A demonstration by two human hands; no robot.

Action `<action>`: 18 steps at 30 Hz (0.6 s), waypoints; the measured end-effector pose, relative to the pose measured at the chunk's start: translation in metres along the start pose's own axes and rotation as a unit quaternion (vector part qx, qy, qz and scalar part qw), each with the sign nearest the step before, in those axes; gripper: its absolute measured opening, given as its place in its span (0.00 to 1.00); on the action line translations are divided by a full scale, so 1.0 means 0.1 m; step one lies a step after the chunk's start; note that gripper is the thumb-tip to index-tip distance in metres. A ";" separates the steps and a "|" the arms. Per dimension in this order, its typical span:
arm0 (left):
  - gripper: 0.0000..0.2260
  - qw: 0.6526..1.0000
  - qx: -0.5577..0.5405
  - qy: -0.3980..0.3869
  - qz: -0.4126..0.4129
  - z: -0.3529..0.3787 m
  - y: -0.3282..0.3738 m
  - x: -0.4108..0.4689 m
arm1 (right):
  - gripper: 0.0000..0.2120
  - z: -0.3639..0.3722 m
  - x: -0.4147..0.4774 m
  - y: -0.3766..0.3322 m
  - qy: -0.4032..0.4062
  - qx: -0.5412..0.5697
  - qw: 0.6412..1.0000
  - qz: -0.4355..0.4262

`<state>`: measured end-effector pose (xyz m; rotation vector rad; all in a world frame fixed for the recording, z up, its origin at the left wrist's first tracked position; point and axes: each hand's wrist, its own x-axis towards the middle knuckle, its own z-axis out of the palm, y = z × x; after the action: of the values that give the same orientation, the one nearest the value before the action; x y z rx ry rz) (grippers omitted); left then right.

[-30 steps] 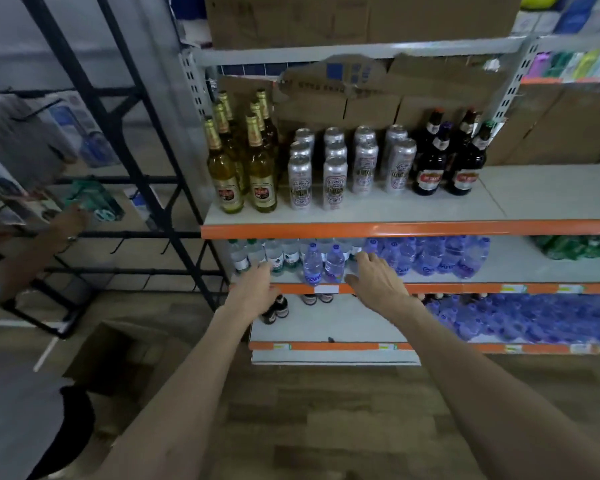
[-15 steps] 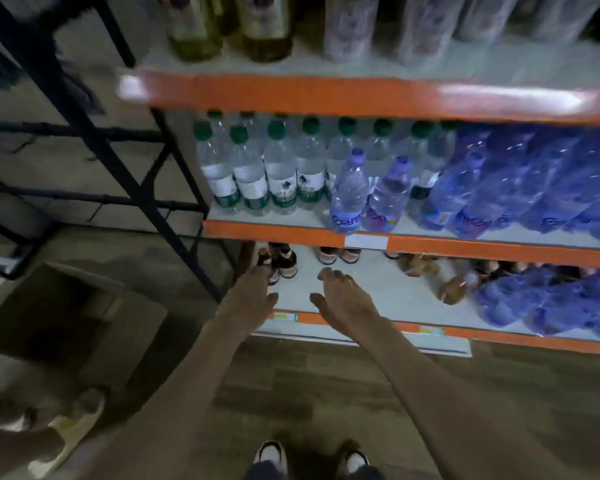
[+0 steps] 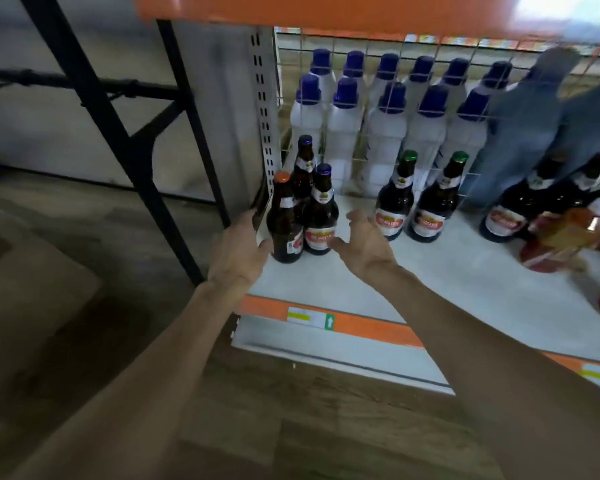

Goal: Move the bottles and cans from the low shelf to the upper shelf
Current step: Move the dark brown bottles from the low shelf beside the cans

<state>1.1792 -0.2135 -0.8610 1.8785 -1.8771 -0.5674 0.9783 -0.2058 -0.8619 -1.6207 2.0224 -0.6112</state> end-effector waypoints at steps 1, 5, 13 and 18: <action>0.23 1.000 0.001 -0.004 -0.005 0.00 -0.02 0.05 | 0.24 0.01 0.03 -0.02 -0.003 0.000 1.000 -0.001; 0.25 0.999 -0.023 -0.028 -0.033 -0.05 0.09 0.21 | 0.26 -0.08 0.16 -0.17 -0.004 -0.001 1.000 -0.005; 0.17 0.989 -0.139 0.042 -0.035 0.13 0.40 0.62 | 0.28 -0.16 0.65 -0.35 0.024 0.089 0.996 -0.012; 0.14 0.984 -0.154 0.072 -0.060 0.23 0.40 0.65 | 0.21 -0.02 0.76 -0.44 0.030 0.135 0.990 -0.012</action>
<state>1.1336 -0.2791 -0.8573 1.7818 -1.4957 -0.6969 0.9962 -0.2889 -0.8398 -1.4821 1.8692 -0.9107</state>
